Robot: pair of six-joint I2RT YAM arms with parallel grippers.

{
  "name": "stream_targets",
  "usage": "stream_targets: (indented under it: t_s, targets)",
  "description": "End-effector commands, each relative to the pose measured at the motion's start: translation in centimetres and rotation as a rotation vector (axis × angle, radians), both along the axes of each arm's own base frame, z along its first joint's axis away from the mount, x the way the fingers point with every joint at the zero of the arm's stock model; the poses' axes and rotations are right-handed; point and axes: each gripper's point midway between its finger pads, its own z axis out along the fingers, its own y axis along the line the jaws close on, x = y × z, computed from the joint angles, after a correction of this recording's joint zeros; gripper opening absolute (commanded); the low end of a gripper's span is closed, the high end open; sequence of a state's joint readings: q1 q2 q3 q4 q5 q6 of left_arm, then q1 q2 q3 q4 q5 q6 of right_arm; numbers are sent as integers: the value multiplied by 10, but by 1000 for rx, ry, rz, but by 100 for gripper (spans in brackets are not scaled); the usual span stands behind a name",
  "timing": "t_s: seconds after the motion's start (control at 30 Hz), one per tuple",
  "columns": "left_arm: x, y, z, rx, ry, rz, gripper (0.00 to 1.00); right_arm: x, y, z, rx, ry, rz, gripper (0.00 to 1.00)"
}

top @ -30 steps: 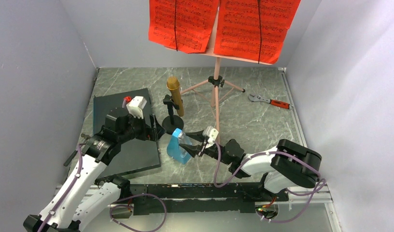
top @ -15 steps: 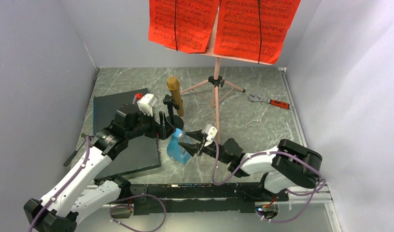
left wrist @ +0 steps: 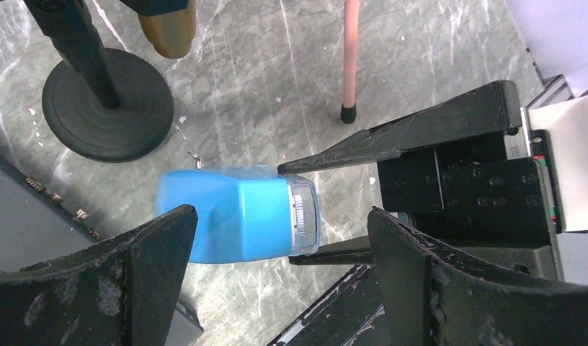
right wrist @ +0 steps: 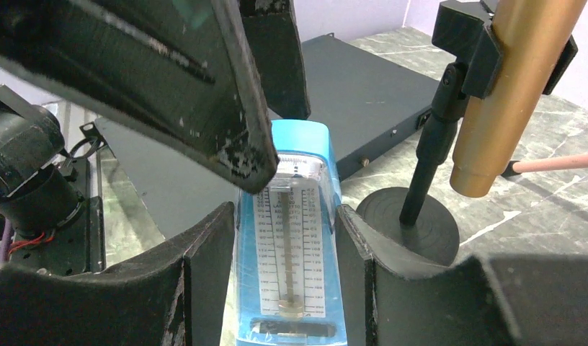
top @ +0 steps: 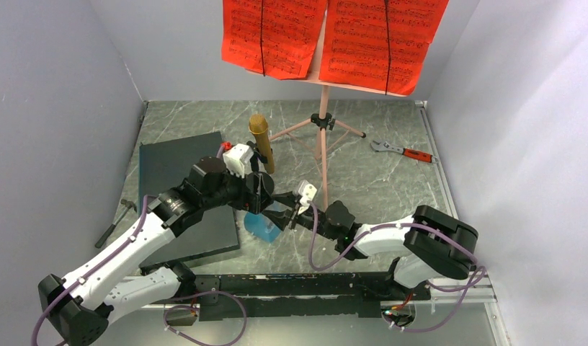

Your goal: Pack up the instrument practice props

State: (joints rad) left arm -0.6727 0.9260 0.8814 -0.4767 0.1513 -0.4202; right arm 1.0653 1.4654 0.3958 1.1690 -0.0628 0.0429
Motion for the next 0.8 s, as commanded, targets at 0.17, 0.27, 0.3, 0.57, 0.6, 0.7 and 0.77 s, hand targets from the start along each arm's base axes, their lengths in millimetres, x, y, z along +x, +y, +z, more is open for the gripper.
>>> stream_targets:
  t_s: [0.17,0.27,0.3,0.57,0.6,0.7,0.77]
  targets:
    - [6,-5,-1,77,-41,16,94,-25,-26,-124,-365,273,36,0]
    - [7,-4,-7,110,-34,25,94,-25,-27,-123,-360,272,33,1]
    - [6,-5,-8,116,-31,20,94,-25,-27,-123,-362,272,33,2]
    - [6,-9,-14,162,-28,16,75,-23,-24,-119,-369,256,38,10]
    - [6,-9,-14,164,-26,14,72,-23,-24,-118,-367,254,40,11]
    - [5,-10,-16,172,-26,7,63,-24,-24,-116,-361,250,41,18]
    - [4,-10,-17,176,-24,3,57,-24,-24,-112,-350,242,41,25]
